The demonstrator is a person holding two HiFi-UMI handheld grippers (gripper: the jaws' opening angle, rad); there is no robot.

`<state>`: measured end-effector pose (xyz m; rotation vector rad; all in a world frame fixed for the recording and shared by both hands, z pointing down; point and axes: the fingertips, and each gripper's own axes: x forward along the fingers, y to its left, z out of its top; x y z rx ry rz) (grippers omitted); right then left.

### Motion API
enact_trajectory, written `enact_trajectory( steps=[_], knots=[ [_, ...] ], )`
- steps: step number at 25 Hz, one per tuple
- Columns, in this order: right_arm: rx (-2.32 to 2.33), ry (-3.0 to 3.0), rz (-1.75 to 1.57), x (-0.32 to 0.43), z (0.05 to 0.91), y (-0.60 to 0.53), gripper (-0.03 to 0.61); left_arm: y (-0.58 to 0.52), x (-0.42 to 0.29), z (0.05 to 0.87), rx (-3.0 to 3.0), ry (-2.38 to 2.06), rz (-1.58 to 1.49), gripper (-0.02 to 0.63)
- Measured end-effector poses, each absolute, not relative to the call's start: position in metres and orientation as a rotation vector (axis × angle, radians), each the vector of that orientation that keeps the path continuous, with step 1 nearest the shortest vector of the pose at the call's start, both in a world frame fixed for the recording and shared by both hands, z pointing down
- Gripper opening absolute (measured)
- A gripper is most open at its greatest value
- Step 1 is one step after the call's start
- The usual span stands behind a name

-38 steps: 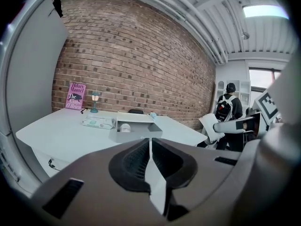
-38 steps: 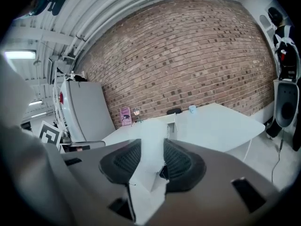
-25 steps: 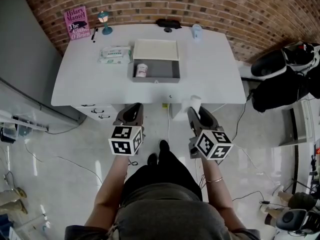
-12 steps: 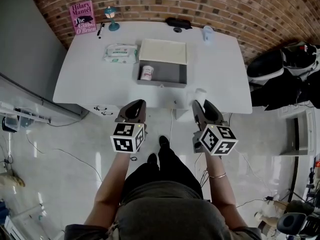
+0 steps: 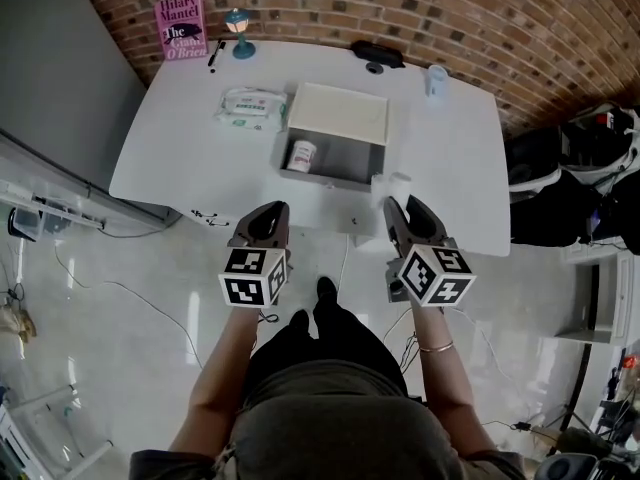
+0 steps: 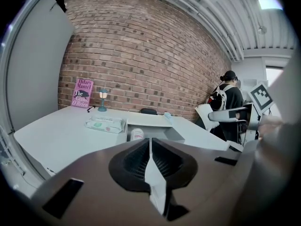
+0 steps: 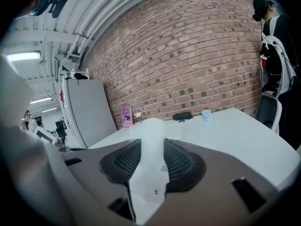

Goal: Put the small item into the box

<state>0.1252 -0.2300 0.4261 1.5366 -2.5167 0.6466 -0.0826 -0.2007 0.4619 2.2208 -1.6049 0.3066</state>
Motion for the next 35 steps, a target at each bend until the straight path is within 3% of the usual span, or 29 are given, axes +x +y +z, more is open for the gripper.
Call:
enact_trajectory(
  steps=[35],
  knots=[
    [0.975,-2.499,0.447,0.054,0.467,-0.329,0.152,-0.188,-0.153,0.475,1.85,-1.91,0.214,0.034]
  ],
)
